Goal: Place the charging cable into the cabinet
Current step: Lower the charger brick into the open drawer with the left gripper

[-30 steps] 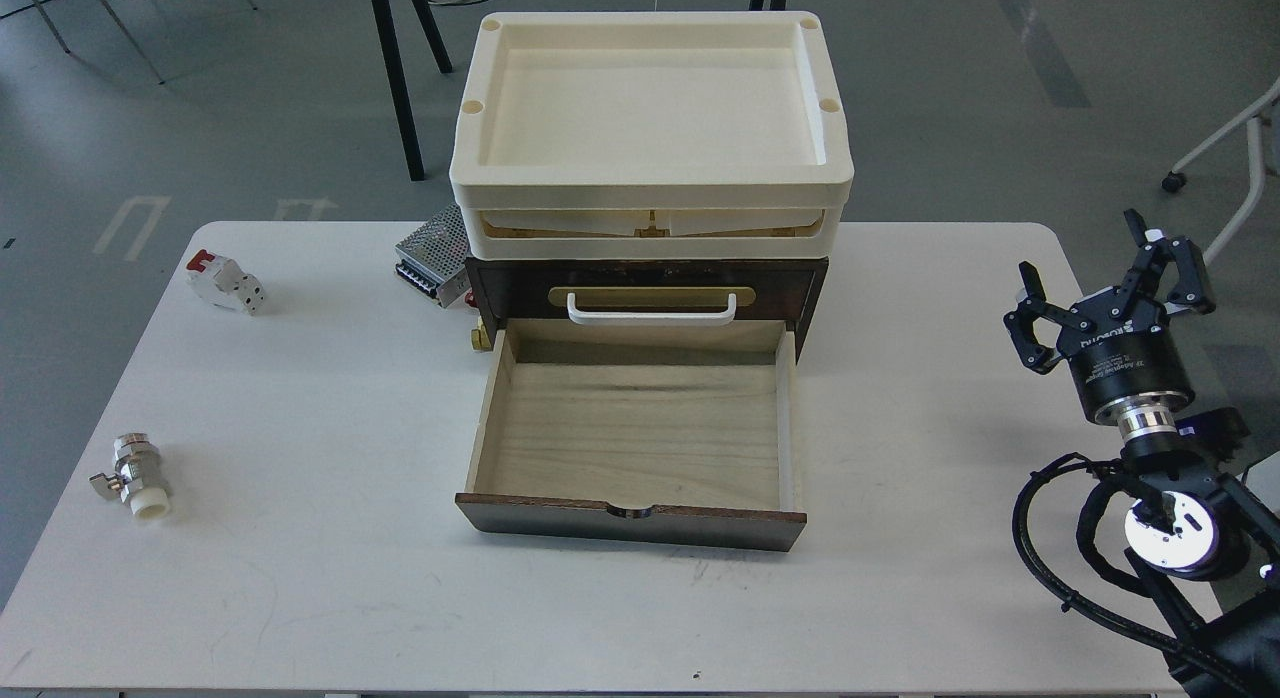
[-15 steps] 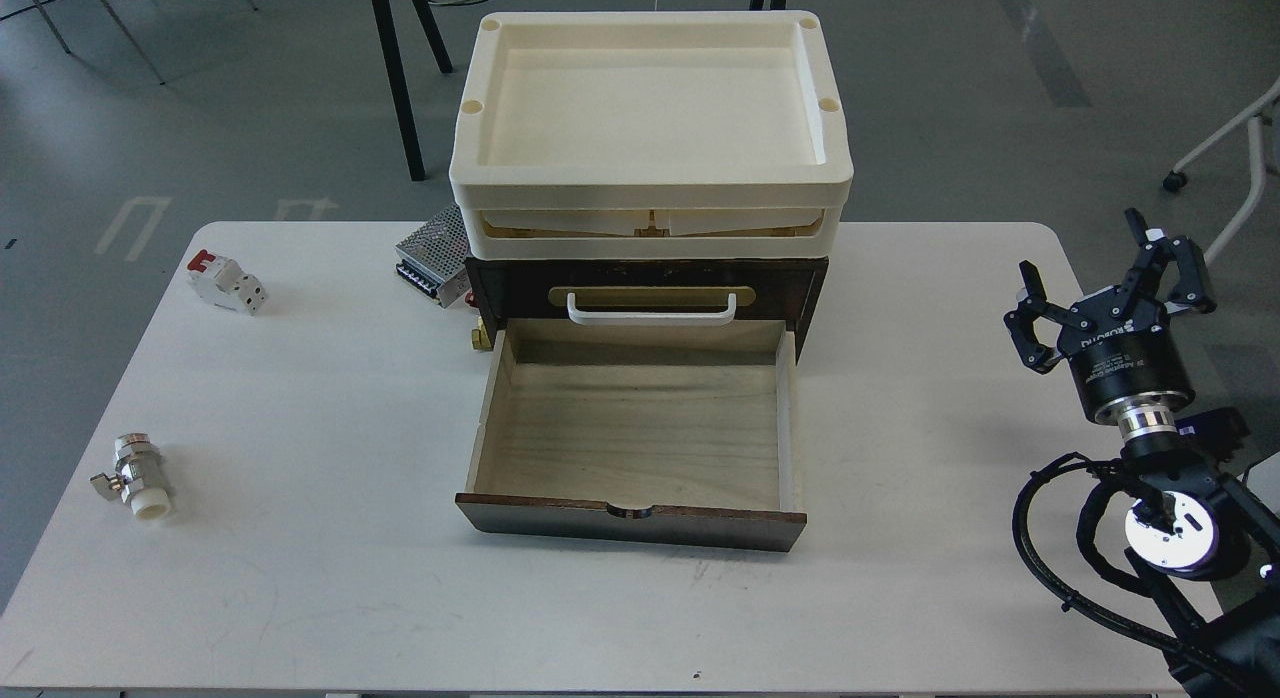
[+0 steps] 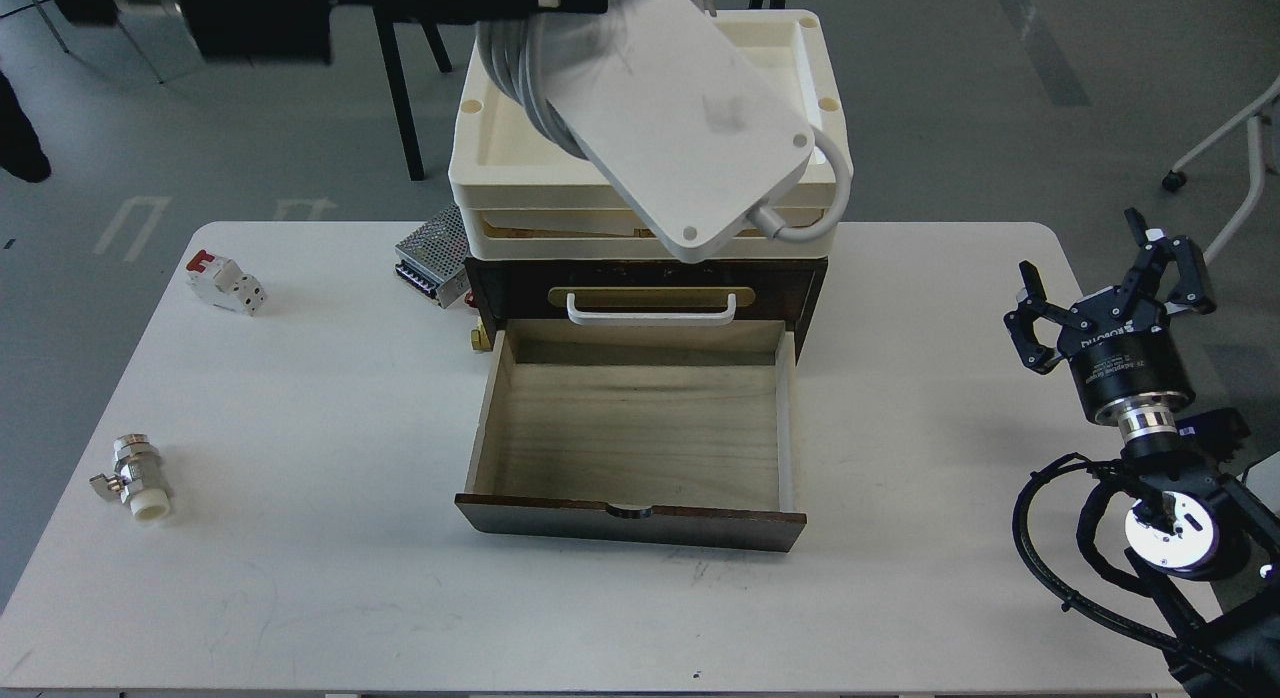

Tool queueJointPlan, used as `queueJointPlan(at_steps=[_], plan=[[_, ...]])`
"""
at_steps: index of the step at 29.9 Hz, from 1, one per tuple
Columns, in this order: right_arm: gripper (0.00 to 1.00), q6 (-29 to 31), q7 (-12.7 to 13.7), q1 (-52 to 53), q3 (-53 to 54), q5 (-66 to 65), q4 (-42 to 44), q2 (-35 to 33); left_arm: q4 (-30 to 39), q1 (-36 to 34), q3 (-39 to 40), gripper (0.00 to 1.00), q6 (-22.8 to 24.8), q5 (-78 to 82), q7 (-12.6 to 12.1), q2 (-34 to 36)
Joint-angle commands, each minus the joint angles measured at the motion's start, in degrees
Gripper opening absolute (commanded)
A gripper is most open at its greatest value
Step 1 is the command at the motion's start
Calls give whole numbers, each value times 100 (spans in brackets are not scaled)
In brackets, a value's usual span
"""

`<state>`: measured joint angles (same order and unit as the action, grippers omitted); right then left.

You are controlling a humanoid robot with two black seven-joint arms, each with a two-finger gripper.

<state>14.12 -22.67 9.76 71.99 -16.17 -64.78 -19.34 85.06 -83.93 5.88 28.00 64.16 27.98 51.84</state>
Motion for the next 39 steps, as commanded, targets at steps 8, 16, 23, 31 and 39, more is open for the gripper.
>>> queueJointPlan(at_steps=[8, 16, 23, 31, 39], plan=[[100, 3, 0, -1, 0, 0, 0, 0, 178, 1221, 1, 5, 0, 431, 2, -306], [99, -5, 9, -1, 0, 0, 0, 0, 169, 2046, 10, 6, -479, 817, 2, -525], [99, -5, 0, -1, 0, 0, 0, 0, 73, 2802, 10, 6, -1033, 835, 2, -675], [99, 3, 0, -1, 0, 0, 0, 0, -182, 3471, 37, 6, -1525, 782, 2, -938], [100, -5, 0, -1, 0, 0, 0, 0, -454, 3700, 37, 6, -1868, 432, 2, -991]])
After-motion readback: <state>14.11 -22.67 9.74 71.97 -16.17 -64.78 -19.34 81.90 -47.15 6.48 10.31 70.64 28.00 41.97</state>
